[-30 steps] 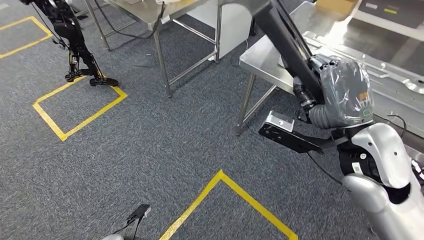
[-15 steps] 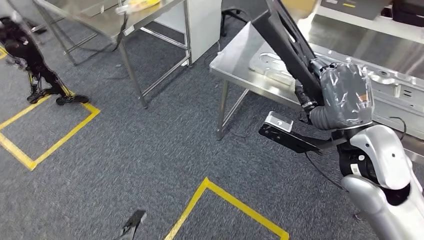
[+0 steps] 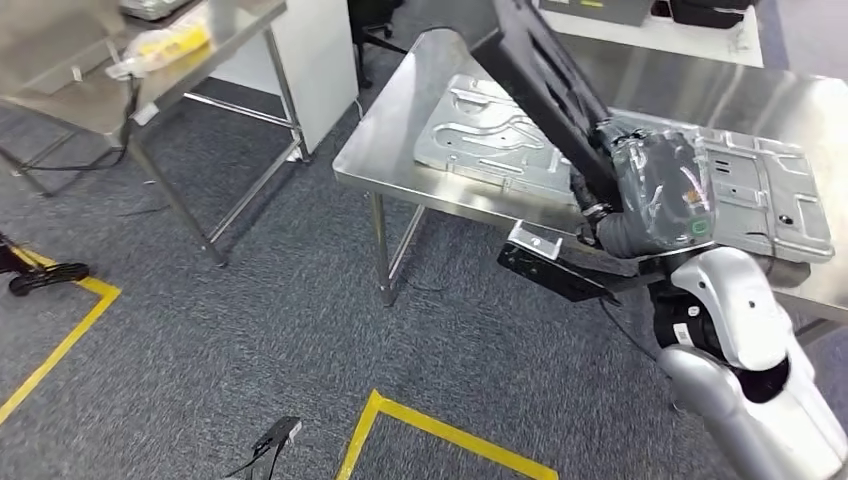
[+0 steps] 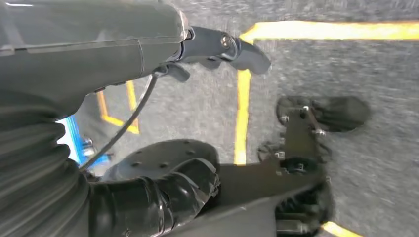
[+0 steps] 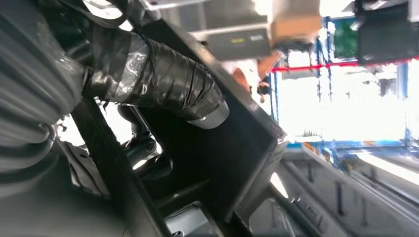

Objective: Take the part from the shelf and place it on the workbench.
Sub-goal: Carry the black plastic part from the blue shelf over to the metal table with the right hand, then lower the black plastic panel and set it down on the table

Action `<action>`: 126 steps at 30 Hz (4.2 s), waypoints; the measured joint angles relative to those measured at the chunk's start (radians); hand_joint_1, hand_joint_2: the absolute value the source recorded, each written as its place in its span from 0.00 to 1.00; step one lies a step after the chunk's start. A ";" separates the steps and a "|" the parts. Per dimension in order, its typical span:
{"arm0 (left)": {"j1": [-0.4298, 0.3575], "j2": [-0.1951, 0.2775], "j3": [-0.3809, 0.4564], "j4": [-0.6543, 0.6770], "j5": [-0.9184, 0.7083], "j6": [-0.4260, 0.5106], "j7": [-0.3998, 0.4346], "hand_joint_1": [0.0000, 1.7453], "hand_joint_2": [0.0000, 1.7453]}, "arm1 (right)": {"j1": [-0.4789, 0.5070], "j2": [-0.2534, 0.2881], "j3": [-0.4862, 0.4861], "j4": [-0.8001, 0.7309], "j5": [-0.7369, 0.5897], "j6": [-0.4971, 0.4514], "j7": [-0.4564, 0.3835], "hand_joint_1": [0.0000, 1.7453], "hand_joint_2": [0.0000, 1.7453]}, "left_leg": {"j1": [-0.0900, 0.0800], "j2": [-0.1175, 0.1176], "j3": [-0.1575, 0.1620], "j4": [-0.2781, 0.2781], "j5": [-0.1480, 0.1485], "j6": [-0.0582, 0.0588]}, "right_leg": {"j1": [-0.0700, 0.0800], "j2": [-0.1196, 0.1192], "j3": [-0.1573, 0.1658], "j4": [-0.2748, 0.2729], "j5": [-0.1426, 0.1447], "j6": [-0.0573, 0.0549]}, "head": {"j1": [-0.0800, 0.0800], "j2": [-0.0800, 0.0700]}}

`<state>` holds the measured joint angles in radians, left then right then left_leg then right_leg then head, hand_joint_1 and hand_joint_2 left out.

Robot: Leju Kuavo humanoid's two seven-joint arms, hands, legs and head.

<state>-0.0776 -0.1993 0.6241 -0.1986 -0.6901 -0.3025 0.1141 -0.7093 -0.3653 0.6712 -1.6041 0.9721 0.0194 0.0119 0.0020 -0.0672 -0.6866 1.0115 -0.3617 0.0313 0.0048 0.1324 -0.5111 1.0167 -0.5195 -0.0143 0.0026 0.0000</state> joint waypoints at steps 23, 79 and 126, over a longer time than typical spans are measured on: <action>0.055 -0.004 0.004 0.005 -0.004 0.030 -0.095 0.00 1.00 | 0.015 0.003 0.010 0.000 0.032 0.003 0.015 1.00 1.00 | 0.010 0.076 0.014 0.276 -0.287 -0.044 | -0.001 -0.091 -0.077 -0.019 0.097 -0.032 | 0.004 0.000; -0.058 -0.006 0.009 0.004 0.000 -0.055 0.073 0.00 1.00 | -0.267 0.370 0.299 0.873 0.169 0.097 -0.082 1.00 1.00 | 0.000 0.056 0.060 -0.001 -0.052 -0.009 | 0.007 -0.121 -0.093 -0.005 0.081 -0.007 | 0.009 0.000; -0.063 -0.006 0.008 0.004 0.027 -0.068 0.075 0.00 1.00 | -0.262 0.421 0.497 1.130 0.194 0.162 -0.164 1.00 1.00 | 0.003 0.057 0.062 -0.002 -0.054 -0.011 | 0.007 -0.120 -0.093 -0.004 0.080 -0.007 | 0.009 0.000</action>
<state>-0.1405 -0.2049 0.6319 -0.1942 -0.6628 -0.3700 0.1888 -0.9711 0.0554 1.1680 -0.4737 1.1666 0.1817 -0.1521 0.0055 -0.0098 -0.6242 1.0100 -0.4153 0.0201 0.0122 0.0122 -0.6038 1.0129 -0.4397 -0.0214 0.0115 0.0000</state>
